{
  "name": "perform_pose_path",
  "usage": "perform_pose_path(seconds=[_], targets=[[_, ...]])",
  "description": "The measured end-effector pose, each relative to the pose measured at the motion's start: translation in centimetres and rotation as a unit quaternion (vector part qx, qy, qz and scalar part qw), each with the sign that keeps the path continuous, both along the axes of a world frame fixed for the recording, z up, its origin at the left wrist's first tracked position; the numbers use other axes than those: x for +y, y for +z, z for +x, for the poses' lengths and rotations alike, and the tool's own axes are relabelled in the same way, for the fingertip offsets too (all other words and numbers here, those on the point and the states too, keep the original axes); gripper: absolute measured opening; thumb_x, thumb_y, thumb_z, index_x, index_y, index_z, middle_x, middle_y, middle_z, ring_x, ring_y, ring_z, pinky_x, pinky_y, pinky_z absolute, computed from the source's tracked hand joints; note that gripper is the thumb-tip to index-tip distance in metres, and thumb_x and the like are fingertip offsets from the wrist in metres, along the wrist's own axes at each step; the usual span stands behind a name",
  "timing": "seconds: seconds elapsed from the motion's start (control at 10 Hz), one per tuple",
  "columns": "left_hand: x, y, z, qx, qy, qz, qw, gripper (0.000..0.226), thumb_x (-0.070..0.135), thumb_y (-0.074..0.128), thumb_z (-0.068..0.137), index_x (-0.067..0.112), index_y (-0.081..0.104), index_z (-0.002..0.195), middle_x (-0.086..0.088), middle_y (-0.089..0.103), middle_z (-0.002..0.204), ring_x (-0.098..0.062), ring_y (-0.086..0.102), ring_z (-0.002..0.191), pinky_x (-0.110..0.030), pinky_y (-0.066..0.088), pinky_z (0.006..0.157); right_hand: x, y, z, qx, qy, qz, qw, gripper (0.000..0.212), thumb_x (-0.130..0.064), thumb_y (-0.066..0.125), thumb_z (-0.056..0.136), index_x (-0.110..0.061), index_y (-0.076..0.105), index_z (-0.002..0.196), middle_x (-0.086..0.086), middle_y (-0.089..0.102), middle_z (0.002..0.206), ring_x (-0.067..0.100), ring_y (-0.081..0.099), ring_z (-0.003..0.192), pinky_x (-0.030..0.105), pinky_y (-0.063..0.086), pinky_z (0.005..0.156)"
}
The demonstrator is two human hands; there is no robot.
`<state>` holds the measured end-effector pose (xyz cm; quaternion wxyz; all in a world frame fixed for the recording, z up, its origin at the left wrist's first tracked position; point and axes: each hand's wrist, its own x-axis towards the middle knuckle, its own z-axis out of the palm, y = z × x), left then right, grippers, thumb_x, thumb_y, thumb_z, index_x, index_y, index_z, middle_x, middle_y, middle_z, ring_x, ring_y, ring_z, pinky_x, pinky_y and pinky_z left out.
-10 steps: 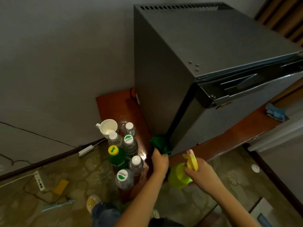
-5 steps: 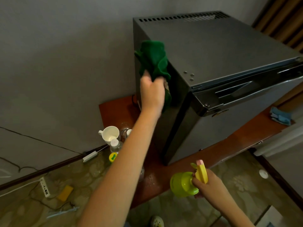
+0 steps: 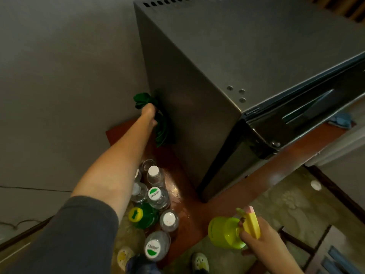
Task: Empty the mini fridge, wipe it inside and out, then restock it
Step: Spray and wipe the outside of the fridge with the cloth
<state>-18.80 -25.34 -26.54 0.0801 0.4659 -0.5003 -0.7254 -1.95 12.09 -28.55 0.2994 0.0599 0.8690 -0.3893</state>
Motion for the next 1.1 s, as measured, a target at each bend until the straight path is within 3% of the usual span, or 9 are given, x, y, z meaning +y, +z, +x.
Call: perform_pose_path(seconds=[0.2,0.3,0.4,0.5,0.6,0.8,0.9,1.0,1.1], targets=[[0.3,-0.1,-0.9,-0.003,0.028,0.043,0.999,0.033,0.009,0.032,0.101,0.003,0.049,0.129,-0.014,0.059,0.115,-0.03,0.059,0.095,-0.037,0.051,0.076,-1.2,0.1,0.5,-0.009,-0.015,-0.019,1.0,0.035,0.0,0.072,0.075,-0.03,0.058,0.087,0.009,0.065,0.085,0.021,0.066,0.057,0.031,0.055,0.047],[1.9,2.8,0.9,0.03,0.039,0.059,0.997,0.027,-0.004,0.032,0.096,0.005,0.051,0.113,-0.011,0.054,0.088,-0.025,0.055,0.075,-0.034,0.05,0.062,-1.9,0.6,0.3,-0.015,0.013,-0.023,1.0,0.036,-0.002,0.07,0.076,-0.034,0.057,0.088,0.008,0.065,0.09,0.02,0.067,0.06,0.029,0.055,0.049],[7.2,5.9,5.5,0.09,-0.012,0.031,0.995,0.018,-0.009,0.038,0.086,0.006,0.048,0.089,-0.012,0.05,0.083,-0.025,0.053,0.075,-0.034,0.046,0.064,-2.9,1.0,-0.6,-0.025,0.097,-0.031,0.994,0.035,-0.007,0.066,0.08,-0.035,0.059,0.101,0.006,0.063,0.101,0.018,0.068,0.071,0.025,0.054,0.052],[11.3,4.9,8.0,0.103,0.007,0.008,0.995,0.018,-0.004,0.043,0.086,0.011,0.051,0.088,-0.014,0.055,0.093,-0.028,0.056,0.087,-0.037,0.046,0.077,-3.3,1.1,-1.0,-0.023,0.143,-0.03,0.989,0.033,-0.011,0.064,0.08,-0.034,0.06,0.105,0.007,0.064,0.1,0.021,0.068,0.083,0.024,0.055,0.059],[14.6,0.2,8.1,0.088,0.118,0.082,0.986,0.025,-0.001,0.041,0.086,0.007,0.055,0.105,-0.016,0.059,0.105,-0.03,0.058,0.096,-0.041,0.047,0.092,-3.0,0.9,-1.4,0.01,0.188,-0.004,0.982,0.032,-0.013,0.065,0.079,-0.042,0.057,0.087,0.007,0.068,0.086,0.023,0.067,0.085,0.029,0.054,0.079],[15.3,-7.1,6.6,0.004,0.29,0.215,0.933,0.041,0.01,0.04,0.089,-0.001,0.053,0.127,-0.02,0.057,0.126,-0.037,0.055,0.114,-0.039,0.048,0.095,-0.6,0.7,-0.8,0.008,0.147,-0.033,0.989,0.046,-0.008,0.067,0.078,-0.044,0.057,0.104,0.002,0.061,0.1,0.02,0.066,0.077,0.023,0.053,0.053],[15.8,-13.4,6.0,-0.192,0.08,0.102,0.973,0.044,0.009,0.039,0.093,0.001,0.045,0.136,-0.019,0.049,0.136,-0.037,0.048,0.123,-0.036,0.049,0.088,0.6,0.2,-0.3,-0.002,0.122,-0.027,0.992,0.042,-0.005,0.069,0.076,-0.041,0.056,0.096,0.002,0.063,0.098,0.018,0.067,0.073,0.027,0.055,0.052],[16.6,-14.0,6.5,-0.273,-0.071,-0.127,0.951,0.062,-0.007,0.007,0.088,0.002,0.032,0.144,-0.021,0.034,0.148,-0.04,0.032,0.134,-0.028,0.038,0.107,2.4,-0.5,0.1,-0.018,0.096,-0.014,0.995,0.032,-0.003,0.071,0.075,-0.028,0.062,0.091,0.006,0.064,0.093,0.012,0.067,0.062,0.027,0.055,0.049],[17.0,-8.1,7.7,-0.092,0.257,0.227,0.935,0.058,-0.009,-0.004,0.092,-0.007,0.023,0.143,-0.022,0.026,0.152,-0.034,0.022,0.141,-0.009,0.005,0.103,3.4,-0.8,0.4,-0.019,0.083,-0.008,0.996,0.028,-0.001,0.071,0.075,-0.023,0.064,0.091,0.007,0.064,0.091,0.003,0.065,0.06,0.016,0.05,0.046]])
